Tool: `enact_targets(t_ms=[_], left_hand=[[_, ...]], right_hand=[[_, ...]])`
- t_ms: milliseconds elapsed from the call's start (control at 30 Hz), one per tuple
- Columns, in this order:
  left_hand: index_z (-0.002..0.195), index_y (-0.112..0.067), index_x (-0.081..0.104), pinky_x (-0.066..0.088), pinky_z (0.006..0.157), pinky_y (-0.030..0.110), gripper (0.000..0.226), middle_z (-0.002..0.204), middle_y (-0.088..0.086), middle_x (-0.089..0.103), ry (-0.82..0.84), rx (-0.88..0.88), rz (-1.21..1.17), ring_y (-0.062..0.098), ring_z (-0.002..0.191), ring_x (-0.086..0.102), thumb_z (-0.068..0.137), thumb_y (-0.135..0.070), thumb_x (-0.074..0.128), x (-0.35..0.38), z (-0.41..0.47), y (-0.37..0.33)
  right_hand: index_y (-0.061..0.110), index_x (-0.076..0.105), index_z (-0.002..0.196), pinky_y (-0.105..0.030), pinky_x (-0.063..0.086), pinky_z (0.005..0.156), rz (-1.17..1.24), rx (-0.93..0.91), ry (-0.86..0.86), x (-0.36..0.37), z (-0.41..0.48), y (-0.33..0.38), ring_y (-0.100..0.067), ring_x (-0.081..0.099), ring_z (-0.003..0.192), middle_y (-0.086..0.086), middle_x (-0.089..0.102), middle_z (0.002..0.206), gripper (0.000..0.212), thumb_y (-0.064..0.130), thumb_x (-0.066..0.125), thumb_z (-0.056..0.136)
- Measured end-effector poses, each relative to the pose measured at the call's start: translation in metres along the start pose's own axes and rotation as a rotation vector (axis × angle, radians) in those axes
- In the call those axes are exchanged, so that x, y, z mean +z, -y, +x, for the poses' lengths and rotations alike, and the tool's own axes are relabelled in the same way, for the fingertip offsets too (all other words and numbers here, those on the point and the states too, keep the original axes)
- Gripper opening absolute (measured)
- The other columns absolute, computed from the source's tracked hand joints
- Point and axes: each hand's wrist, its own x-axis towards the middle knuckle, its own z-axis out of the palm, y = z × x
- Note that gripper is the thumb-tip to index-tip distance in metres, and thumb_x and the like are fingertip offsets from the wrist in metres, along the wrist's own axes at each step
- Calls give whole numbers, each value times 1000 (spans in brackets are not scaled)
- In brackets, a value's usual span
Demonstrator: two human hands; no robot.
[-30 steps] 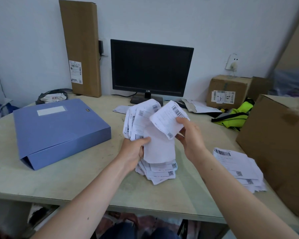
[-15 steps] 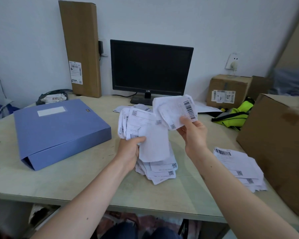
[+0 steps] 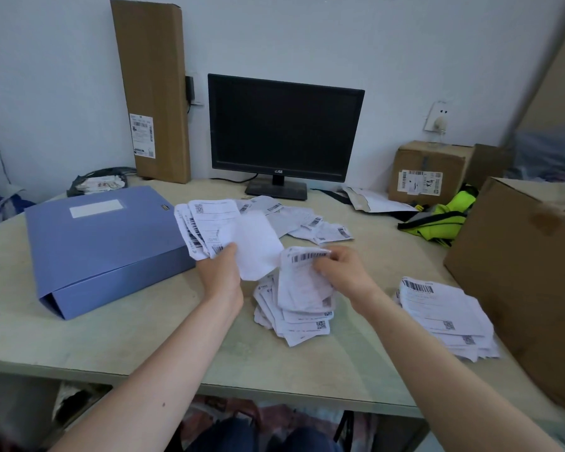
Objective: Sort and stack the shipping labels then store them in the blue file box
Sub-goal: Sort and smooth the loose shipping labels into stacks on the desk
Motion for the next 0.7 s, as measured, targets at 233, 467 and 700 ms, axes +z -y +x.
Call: enact_targets(t_ms=[233,467,700], left_hand=[[135,-20,52,47,103,45,53,127,-5,63,58,44,-14,15,112,62,87,2,57,-3,-1,-3],[133,-21,54,49,101,39,49,124,-8,63,50,89,-120,11,109,62,88,-1,60,0,-7,-9],[128,-20,55,48,102,38,44,121,-6,63,28,88,-174,14,111,62,89,1,60,1,-1,-18]], right_hand=[[19,41,54,-32,34,69,-270,14,-120,13,2,-7,-24,48,80,5,49,61,31,35,58,75],[30,62,91,-41,37,102,-491,-49,-41,17,0,-4,-22,38,127,3,55,123,17,33,68,75],[28,60,113,-38,23,113,-588,-135,-64,22,-6,0,-19,28,137,6,47,133,35,37,69,80]])
